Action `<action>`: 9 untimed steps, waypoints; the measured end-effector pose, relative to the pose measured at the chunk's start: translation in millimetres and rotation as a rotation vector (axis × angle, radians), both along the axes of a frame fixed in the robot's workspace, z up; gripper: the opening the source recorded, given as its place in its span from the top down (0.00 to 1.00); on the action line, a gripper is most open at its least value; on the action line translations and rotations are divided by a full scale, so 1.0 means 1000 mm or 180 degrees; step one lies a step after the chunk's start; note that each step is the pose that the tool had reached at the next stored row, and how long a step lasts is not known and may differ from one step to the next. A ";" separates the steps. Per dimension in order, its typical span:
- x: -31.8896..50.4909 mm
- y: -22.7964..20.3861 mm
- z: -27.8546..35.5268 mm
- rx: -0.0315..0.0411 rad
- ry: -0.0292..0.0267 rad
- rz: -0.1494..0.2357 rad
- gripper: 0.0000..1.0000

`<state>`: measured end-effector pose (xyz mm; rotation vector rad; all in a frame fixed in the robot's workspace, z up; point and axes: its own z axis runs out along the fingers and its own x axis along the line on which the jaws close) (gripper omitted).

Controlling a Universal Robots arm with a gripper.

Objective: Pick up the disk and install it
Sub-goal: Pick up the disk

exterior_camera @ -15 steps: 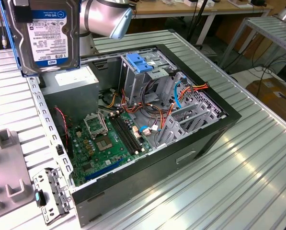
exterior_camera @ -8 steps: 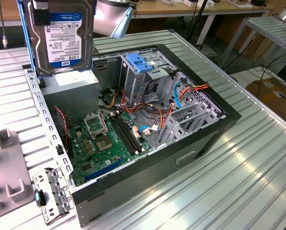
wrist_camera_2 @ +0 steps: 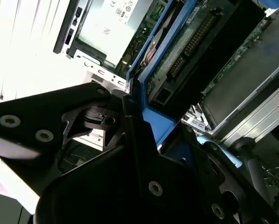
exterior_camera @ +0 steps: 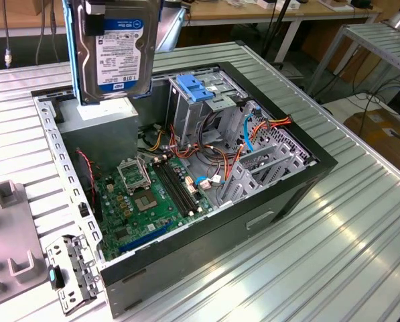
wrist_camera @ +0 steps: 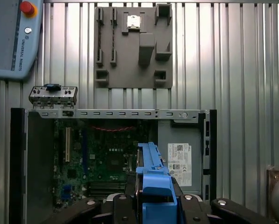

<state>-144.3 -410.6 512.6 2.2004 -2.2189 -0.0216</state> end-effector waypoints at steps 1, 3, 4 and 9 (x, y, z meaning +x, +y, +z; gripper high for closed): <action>0.0049 -0.0006 -0.0004 0.0000 0.0000 0.0000 0.63; 0.0145 -0.0019 -0.0012 0.0000 0.0000 0.0000 0.63; 0.0175 -0.0022 -0.0015 0.0000 0.0000 0.0000 0.63; 0.0311 -0.0032 -0.0027 0.0000 0.0000 0.0000 0.63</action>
